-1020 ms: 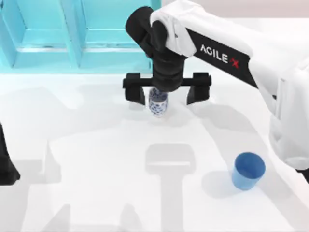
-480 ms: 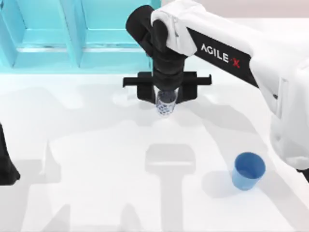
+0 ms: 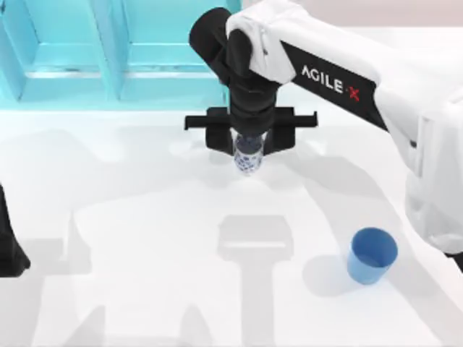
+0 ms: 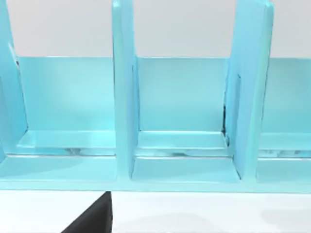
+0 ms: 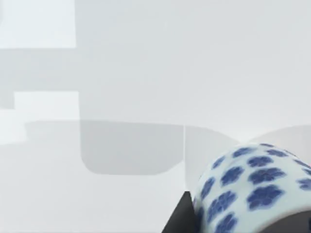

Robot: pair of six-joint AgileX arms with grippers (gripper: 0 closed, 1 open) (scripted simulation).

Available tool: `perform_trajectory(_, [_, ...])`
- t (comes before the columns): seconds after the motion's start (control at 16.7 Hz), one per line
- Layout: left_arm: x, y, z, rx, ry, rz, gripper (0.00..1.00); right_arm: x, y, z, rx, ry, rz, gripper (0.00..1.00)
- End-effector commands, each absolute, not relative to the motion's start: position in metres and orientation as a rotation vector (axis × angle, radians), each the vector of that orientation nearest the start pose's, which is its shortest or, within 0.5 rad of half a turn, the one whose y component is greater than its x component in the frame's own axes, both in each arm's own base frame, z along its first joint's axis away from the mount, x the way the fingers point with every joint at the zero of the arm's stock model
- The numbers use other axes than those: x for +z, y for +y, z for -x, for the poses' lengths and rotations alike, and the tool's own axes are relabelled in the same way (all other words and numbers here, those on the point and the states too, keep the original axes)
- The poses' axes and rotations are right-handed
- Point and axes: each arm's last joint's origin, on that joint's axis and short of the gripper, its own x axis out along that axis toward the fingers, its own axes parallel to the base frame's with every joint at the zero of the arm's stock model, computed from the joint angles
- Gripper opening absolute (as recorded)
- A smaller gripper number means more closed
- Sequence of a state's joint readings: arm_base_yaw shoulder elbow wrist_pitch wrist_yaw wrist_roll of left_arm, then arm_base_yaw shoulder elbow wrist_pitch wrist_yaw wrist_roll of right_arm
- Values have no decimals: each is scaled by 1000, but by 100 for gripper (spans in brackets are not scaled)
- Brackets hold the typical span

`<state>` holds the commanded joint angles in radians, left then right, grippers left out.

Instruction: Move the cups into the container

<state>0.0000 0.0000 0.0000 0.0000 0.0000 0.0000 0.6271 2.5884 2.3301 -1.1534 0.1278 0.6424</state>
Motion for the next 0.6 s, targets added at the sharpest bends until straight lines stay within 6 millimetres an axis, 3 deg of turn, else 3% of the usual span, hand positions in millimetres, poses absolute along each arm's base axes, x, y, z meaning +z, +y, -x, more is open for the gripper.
perform_trajectory(0.36, [160, -1, -106, 0, 0, 0, 100, 137, 307, -417, -7, 1375, -4, 0])
perform_trajectory(0.48, [160, -1, -106, 0, 0, 0, 100, 147, 291, -421, -13, 1389, 4, 0])
perform_trajectory(0.6, [160, -1, -106, 0, 0, 0, 100, 171, 271, -422, -8, 1383, -1, 0])
